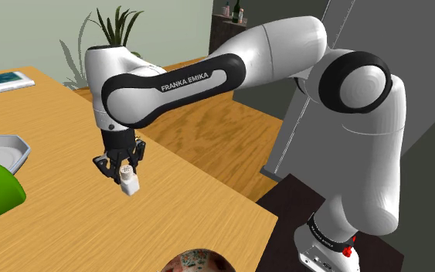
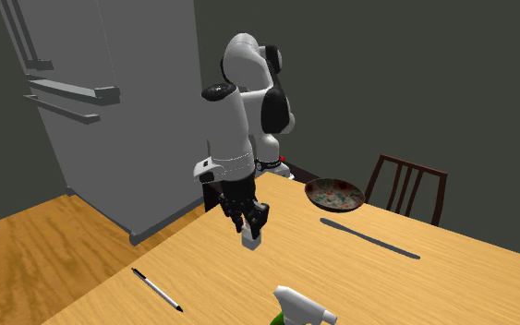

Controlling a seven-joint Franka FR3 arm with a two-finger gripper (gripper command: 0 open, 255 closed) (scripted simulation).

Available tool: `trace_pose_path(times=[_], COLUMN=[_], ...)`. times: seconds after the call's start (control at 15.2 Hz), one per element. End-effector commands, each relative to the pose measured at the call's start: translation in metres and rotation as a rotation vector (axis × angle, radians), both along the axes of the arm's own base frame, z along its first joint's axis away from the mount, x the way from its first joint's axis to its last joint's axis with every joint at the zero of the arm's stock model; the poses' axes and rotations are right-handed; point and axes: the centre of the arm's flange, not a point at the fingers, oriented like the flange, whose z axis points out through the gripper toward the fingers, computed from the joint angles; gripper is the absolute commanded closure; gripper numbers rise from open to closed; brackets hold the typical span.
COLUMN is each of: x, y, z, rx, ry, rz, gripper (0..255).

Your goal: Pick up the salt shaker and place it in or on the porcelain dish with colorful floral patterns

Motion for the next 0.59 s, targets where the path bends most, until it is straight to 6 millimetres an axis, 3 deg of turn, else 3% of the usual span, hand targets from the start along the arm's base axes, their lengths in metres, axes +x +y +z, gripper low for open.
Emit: trace_pose_path(times=[0.0,0.53], x=[-0.001,-0.001], y=[0.000,0.000], z=[0.011,0.053], rx=[0.000,0.000], ry=[0.000,0.000], rz=[0.000,0.000], gripper=[255,255])
